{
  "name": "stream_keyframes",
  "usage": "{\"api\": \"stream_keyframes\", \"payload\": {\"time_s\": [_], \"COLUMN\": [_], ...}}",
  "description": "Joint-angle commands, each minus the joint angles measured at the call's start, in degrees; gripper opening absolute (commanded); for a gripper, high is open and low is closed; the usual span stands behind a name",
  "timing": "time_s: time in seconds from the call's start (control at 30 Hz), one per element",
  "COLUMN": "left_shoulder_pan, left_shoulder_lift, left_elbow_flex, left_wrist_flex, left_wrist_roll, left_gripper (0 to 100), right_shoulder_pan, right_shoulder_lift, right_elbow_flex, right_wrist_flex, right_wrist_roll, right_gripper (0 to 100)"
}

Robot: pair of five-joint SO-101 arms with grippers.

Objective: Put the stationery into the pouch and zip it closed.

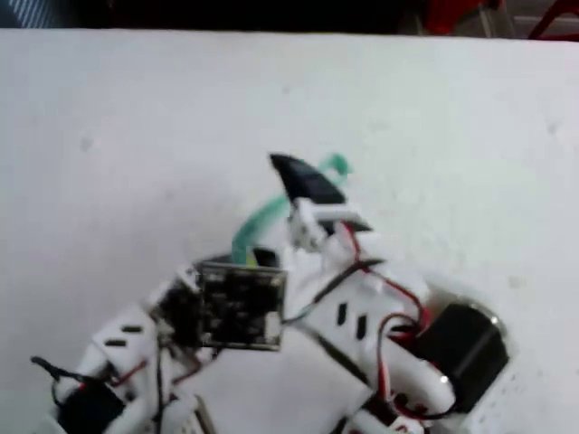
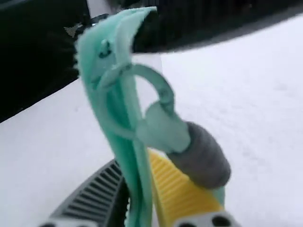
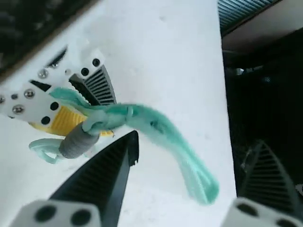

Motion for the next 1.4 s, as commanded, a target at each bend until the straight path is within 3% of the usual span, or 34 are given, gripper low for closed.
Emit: {"api": "stream_keyframes", "payload": {"time_s": [0.0,0.23,0.37,0.57,0.93,1.37], "left_shoulder_pan": [-7.96,-8.84,-8.84,-8.84,-8.84,-8.84], "left_shoulder_lift": [0.22,0.22,0.22,0.22,0.22,0.22], "left_elbow_flex": [0.88,1.23,1.41,3.87,3.87,3.87], "left_wrist_flex": [-5.63,-5.89,-5.63,-6.07,-6.77,-6.59], "left_wrist_roll": [4.13,5.01,5.01,4.92,4.84,4.75], "left_gripper": [2,2,2,2,2,2], "right_shoulder_pan": [1.1,0.48,-4.26,-8.92,-9.19,-9.19], "right_shoulder_lift": [-2.86,-4.53,-5.67,-10.33,-10.77,-10.77], "right_elbow_flex": [-1.58,5.54,12.31,14.15,27.87,28.4], "right_wrist_flex": [-1.36,-2.51,-7.69,-8.4,-20.62,-21.23], "right_wrist_roll": [-5.8,-22.59,-26.73,-27.16,-27.25,-27.25], "right_gripper": [27.1,18.6,18.7,18.7,18.7,18.3]}}
